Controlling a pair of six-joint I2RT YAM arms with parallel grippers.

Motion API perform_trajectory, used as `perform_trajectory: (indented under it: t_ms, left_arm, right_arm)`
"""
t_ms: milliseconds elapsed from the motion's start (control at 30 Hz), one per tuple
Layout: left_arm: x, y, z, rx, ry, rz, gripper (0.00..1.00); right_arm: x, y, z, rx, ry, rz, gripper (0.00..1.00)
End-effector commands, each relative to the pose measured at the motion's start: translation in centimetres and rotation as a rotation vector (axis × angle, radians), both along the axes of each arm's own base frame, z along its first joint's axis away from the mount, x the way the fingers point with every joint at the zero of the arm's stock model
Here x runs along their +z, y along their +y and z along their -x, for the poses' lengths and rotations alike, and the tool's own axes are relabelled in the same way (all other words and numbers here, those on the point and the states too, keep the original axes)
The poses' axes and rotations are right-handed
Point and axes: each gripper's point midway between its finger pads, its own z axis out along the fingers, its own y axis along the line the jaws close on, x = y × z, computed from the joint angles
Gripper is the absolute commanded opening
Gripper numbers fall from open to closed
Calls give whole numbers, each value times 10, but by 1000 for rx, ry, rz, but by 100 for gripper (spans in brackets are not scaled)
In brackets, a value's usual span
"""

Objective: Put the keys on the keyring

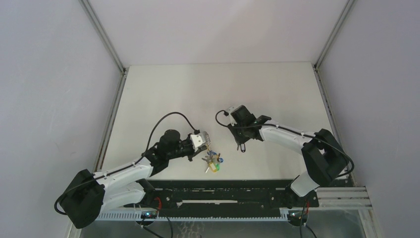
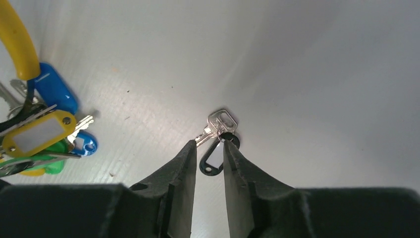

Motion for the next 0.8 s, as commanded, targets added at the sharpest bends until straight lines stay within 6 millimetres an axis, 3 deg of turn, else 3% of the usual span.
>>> perform_trajectory:
  t_ms: [0,767]
  left_arm:
    - [37,-11,-17,20,-64,63,0]
    - [37,-12,-17,14,-64,61,0]
  right_arm:
    - [-1,-3,-10,10,-20,100,25]
    - [-21,5,-11,54,34,205,20]
